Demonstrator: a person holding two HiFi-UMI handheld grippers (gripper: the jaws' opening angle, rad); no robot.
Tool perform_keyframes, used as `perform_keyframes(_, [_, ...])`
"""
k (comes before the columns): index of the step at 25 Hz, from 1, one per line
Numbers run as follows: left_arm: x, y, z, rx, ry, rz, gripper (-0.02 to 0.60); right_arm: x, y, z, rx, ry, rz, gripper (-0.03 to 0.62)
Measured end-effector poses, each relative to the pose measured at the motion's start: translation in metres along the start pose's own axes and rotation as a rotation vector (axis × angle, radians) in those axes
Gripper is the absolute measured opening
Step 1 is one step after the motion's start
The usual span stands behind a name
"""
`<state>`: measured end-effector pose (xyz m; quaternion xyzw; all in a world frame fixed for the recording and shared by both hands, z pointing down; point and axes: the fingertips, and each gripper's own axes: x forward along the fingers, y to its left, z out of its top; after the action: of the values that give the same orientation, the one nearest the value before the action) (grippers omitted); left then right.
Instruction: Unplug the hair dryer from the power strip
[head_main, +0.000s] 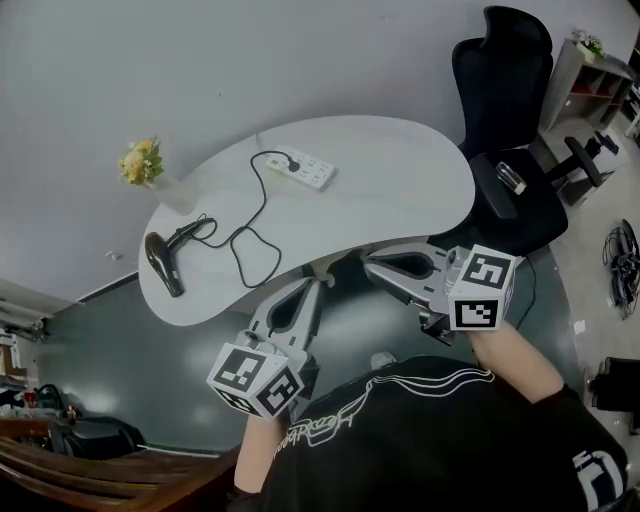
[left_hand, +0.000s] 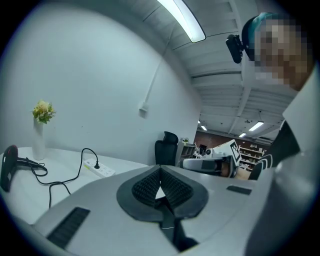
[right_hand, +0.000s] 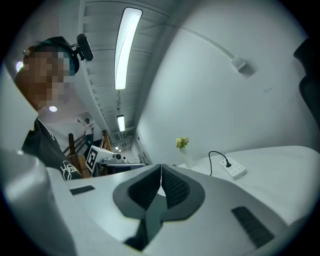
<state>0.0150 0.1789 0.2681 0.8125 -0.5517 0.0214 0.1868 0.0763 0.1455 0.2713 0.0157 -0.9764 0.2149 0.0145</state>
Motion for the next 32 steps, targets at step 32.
perform_keyframes(32, [0.228, 0.302, 0.005, 0.055, 0.214, -0.002, 0.006, 0.185, -0.299, 0.006, 0.047, 0.197, -0.260, -0.002])
